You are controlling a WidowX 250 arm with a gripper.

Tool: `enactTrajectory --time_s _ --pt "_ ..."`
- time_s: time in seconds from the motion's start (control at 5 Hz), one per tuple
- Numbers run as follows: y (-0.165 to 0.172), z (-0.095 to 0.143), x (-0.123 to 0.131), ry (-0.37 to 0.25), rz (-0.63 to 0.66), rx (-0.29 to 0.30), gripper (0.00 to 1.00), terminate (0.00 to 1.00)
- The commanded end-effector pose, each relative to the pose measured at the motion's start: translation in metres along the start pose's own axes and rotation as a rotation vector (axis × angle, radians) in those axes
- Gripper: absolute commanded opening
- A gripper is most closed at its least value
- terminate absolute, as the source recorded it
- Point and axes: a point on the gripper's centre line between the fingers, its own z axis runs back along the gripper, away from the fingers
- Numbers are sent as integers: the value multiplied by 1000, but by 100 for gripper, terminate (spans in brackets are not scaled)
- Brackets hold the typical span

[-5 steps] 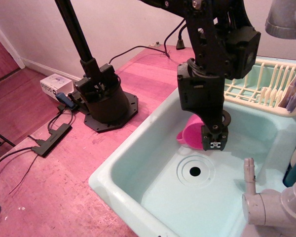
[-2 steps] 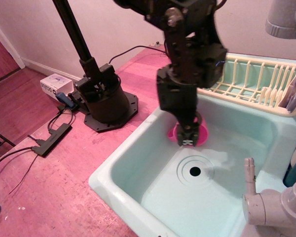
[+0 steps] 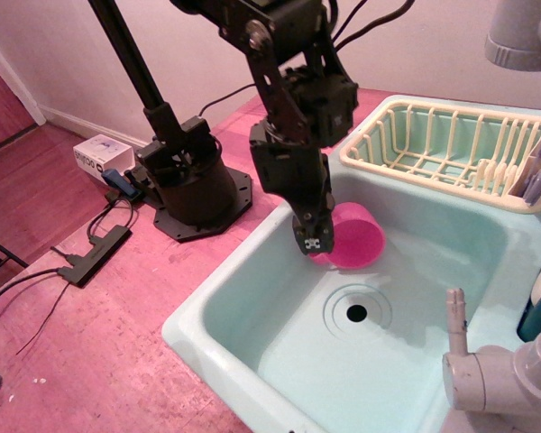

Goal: Flip cup upright

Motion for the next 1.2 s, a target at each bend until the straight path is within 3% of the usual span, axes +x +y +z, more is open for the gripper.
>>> enactTrajectory --time_s 0.0,0.2,0.4,0.6,0.8,1.0 --pt "-9 -19 -7 18 75 -129 100 0" --pt "3 -35 -23 28 79 -164 100 0" --pt "20 -47 -35 17 69 -163 100 0" --pt "30 -52 -37 11 51 -156 0 0" --pt "28 -43 -29 11 114 -56 0 0" --pt "34 -23 -30 76 231 78 100 0"
